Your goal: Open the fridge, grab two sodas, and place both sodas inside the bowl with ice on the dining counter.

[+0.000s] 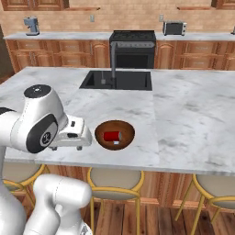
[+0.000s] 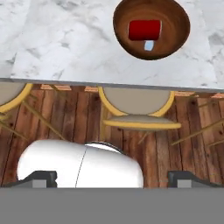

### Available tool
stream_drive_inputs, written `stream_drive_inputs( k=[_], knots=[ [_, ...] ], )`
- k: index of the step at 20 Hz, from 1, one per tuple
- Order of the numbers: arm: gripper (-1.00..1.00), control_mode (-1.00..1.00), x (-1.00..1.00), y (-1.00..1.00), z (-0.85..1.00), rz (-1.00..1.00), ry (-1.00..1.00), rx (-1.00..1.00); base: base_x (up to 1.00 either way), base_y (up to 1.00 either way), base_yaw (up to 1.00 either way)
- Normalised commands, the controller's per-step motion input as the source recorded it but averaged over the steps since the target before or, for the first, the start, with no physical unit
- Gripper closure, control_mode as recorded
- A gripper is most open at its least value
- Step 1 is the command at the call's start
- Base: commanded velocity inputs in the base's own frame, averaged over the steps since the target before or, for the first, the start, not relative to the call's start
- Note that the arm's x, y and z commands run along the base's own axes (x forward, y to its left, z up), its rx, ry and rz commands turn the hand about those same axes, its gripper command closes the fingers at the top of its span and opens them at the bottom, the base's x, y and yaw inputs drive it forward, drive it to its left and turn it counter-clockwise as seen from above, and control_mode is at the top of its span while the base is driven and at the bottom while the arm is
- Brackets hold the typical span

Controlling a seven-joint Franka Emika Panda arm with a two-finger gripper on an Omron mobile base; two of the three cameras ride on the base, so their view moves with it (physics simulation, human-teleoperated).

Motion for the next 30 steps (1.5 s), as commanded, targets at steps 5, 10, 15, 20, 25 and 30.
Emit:
stream_drive_inputs(
  k=[5,10,15,20,25,30],
  knots=[
    [-1.0,-1.0,-0.99,0.31,0.01,-0.33,0.0,0.13,0.0,0.0,0.0],
    [-1.0,-1.0,-0.57,0.54,-0.01,-0.21,0.0,0.02,0.0,0.0,0.0],
    [-1.0,-1.0,-0.01,0.05,0.0,-0.01,0.0,0.0,0.0,0.0,0.0],
    [-1.0,1.0,-0.06,-0.16,-0.02,0.0,-0.01,0.0,-0.1,-0.12,0.0],
    [-1.0,1.0,0.0,0.0,0.0,0.0,0.0,0.0,-0.6,-0.92,0.0],
    [-1.0,1.0,0.0,0.0,0.0,0.0,0.0,0.0,-0.5,-1.0,0.0]
  ],
)
